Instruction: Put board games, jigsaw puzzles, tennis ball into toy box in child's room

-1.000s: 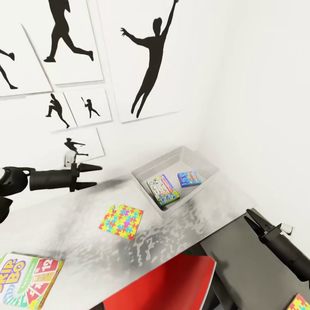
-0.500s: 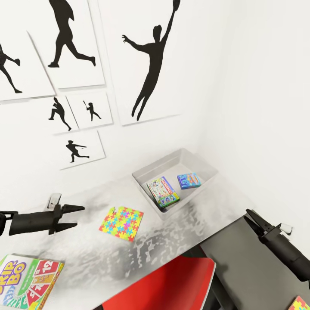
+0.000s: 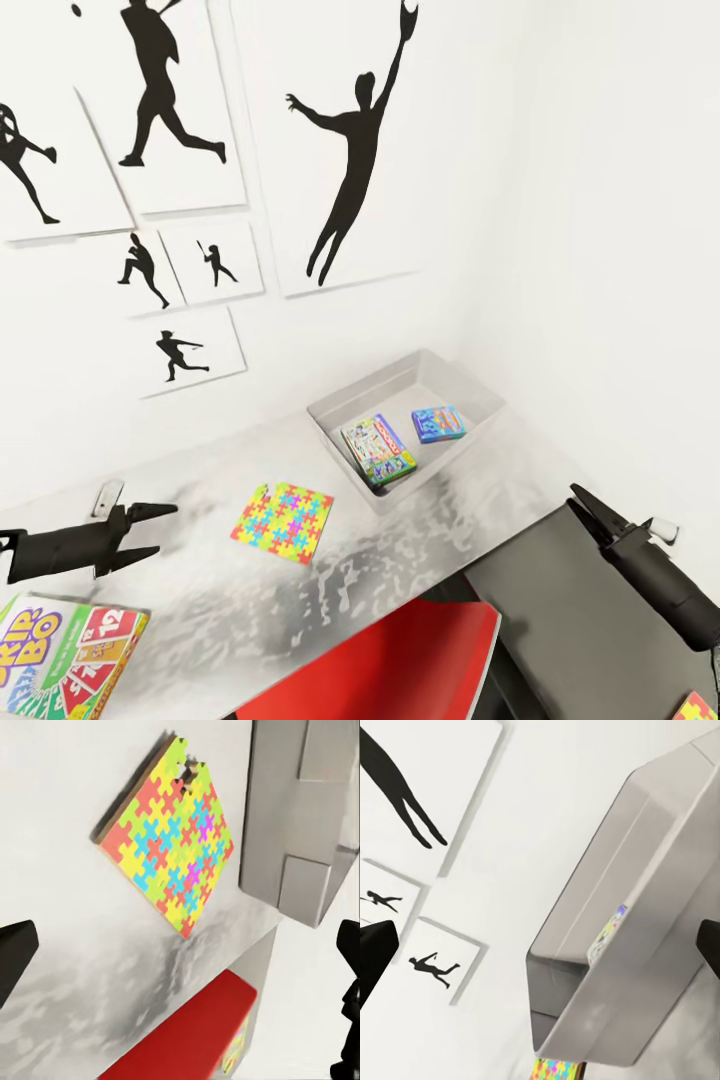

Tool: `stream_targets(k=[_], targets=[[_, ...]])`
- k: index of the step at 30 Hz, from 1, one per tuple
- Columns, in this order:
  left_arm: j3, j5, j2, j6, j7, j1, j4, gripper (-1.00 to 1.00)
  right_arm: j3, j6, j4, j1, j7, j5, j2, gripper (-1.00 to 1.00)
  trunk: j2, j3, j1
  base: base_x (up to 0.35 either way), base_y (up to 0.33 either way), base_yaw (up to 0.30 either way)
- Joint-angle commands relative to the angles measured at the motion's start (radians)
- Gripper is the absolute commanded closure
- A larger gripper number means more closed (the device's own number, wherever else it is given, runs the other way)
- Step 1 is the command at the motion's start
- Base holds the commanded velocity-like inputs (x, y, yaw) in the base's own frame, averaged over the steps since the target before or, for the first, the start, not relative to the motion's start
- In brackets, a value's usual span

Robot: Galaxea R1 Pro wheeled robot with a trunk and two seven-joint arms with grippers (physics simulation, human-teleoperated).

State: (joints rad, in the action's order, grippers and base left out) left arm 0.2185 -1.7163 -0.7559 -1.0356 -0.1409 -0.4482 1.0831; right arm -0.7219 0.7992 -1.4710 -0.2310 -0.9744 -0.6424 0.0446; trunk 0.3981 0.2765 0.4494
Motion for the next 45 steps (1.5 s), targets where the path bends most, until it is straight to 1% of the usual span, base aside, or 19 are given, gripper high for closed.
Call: stream_targets(k=[1,3,5,11,18,24,40,43,45], targets=[[0.002,0.012,-0.001,0.0,-0.023,-0.001,0.001,-1.0,-0.001,0.004,0.0,-0.001,-0.002,-0.002,-0.001,-1.0,0.002,0.001,0.001,0.0,0.0,0.0],[0.003,0.019,0.001,0.0,-0.051,-0.001,0.006,-1.0,0.0,0.001,0.0,-0.001,-0.003,-0.002,-0.002,-1.0,0.002,0.0,0.001,0.0,0.0,0.0],[0.004,0.023,0.003,0.0,-0.065,0.0,0.014,-1.0,0.0,0.0,0.0,-0.001,-0.003,-0.002,-0.003,-1.0,0.002,-0.001,0.001,0.0,0.0,0.0],[0.01,0.029,0.012,0.0,-0.079,0.0,0.024,-1.0,-0.001,-0.003,0.038,-0.001,-0.005,-0.003,-0.005,-1.0,0.002,-0.003,0.001,0.0,0.0,0.0],[0.014,0.03,0.013,-0.001,-0.083,0.0,0.041,-1.0,0.0,-0.012,0.061,-0.001,-0.007,-0.001,-0.004,-1.0,0.002,-0.006,0.001,0.0,0.0,0.0],[0.014,0.03,0.015,0.001,-0.083,0.0,0.044,-1.0,0.0,-0.047,0.068,-0.001,-0.009,-0.003,-0.004,-1.0,0.002,-0.009,0.001,0.0,0.0,0.0],[0.015,0.031,0.015,0.002,-0.083,0.0,0.044,-1.0,-0.001,-0.055,0.07,-0.001,-0.012,-0.003,-0.005,-1.0,0.002,-0.013,0.001,0.0,0.0,0.0],[0.016,0.032,0.018,0.003,-0.082,0.0,0.044,-1.0,-0.002,-0.055,0.07,-0.001,-0.011,-0.003,-0.004,-1.0,0.002,-0.013,0.001,0.0,0.0,0.0],[0.016,0.032,0.026,0.003,-0.082,0.0,0.044,-1.0,-0.003,-0.054,0.07,-0.001,-0.011,-0.003,-0.002,-1.0,0.002,-0.013,0.001,0.0,0.0,0.0]])
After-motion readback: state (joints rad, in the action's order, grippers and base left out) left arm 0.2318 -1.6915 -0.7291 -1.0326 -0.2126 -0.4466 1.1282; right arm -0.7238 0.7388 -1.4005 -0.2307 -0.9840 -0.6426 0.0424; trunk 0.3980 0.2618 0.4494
